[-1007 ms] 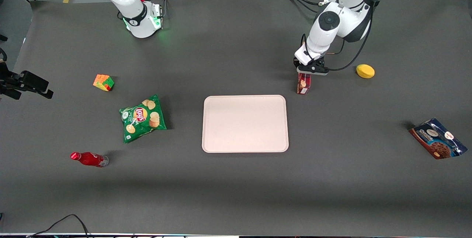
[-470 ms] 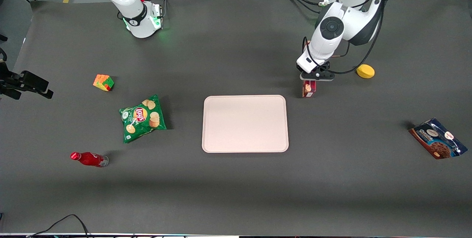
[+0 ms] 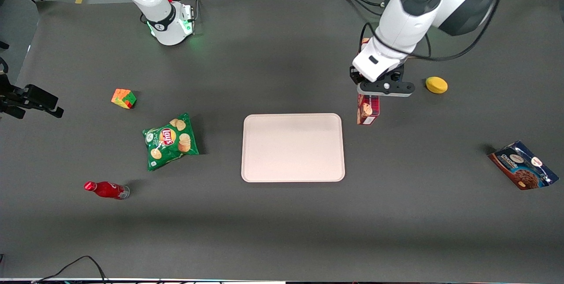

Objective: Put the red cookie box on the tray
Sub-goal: 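Lift the box and carry it over the pink tray's edge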

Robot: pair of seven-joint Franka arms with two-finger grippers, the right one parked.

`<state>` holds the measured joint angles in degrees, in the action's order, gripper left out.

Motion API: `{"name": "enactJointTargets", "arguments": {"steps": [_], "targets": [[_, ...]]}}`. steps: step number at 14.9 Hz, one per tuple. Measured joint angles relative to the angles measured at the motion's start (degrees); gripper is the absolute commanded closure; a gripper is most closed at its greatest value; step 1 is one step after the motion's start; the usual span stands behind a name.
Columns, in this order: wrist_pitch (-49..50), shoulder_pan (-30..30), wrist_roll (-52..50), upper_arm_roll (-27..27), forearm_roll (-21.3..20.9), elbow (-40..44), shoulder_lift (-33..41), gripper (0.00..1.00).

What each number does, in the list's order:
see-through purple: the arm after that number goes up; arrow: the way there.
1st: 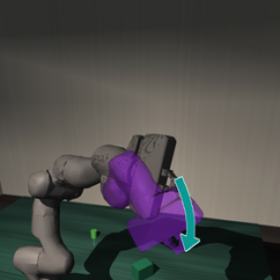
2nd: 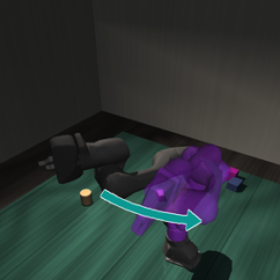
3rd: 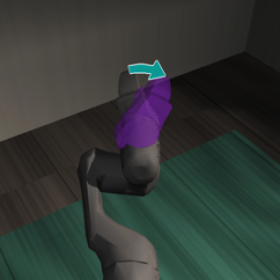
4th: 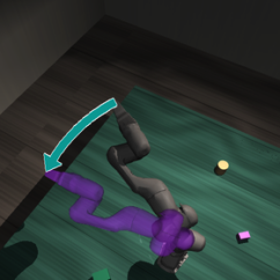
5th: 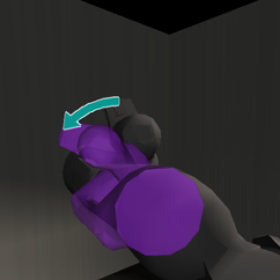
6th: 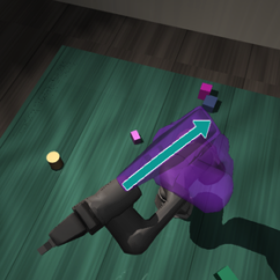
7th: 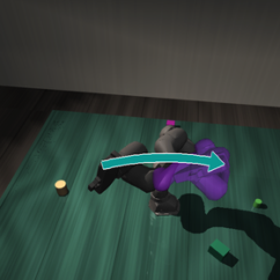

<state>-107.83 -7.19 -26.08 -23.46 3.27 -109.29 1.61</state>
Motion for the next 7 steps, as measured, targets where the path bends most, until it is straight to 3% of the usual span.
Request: {"name": "enactJointTargets", "arguments": {"steps": [3, 5, 7], "targets": [[4.1, -0.4, -0.1, 0.0, 0.0, 13.0, -6.7, 0.91], [3.6, -1.2, -1.6, -0.2, -0.4, 17.2, -12.2, 0.9], [-0.5, -2.8, -5.7, -1.3, -4.2, 18.5, -17.7, 0.9]]}}
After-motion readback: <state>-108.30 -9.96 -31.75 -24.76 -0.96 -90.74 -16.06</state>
